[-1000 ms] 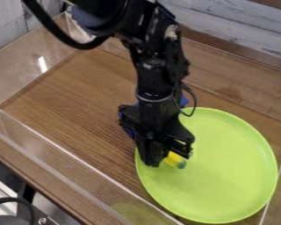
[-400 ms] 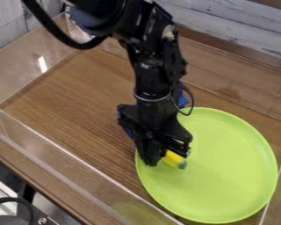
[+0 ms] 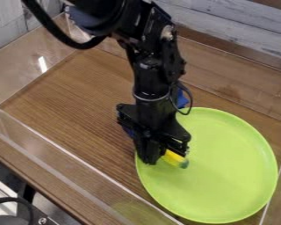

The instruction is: Remove the banana from inside the green plate and put it on the table

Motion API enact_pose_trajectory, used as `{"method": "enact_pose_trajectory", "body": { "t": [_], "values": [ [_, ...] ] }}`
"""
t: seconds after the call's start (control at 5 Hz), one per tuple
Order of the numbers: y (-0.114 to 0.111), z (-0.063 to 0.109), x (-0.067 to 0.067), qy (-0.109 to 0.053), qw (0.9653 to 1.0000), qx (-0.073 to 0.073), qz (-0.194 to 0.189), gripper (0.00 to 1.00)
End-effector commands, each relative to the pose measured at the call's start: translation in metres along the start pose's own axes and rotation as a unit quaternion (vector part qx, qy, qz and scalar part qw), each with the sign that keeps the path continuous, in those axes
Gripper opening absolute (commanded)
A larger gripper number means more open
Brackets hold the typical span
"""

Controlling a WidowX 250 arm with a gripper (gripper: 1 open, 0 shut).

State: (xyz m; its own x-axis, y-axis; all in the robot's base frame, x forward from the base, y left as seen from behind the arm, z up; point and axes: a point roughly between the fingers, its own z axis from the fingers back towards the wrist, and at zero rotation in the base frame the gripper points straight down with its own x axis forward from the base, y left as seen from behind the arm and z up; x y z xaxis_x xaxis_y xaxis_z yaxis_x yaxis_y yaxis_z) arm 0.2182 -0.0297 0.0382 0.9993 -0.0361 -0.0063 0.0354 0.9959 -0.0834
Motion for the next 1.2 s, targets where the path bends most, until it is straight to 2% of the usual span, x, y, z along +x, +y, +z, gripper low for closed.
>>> {"method": "enact_pose_trajectory", "body": {
  "t": [0.0,1.0],
  "values": [
    [0.0031,0.0027,0.0028,-0.009,1.0000,0.003,-0.001,0.00],
    [0.0102,0.0096,0.0029,-0.012,0.9998,0.013,-0.011,0.00]
  ]
}}
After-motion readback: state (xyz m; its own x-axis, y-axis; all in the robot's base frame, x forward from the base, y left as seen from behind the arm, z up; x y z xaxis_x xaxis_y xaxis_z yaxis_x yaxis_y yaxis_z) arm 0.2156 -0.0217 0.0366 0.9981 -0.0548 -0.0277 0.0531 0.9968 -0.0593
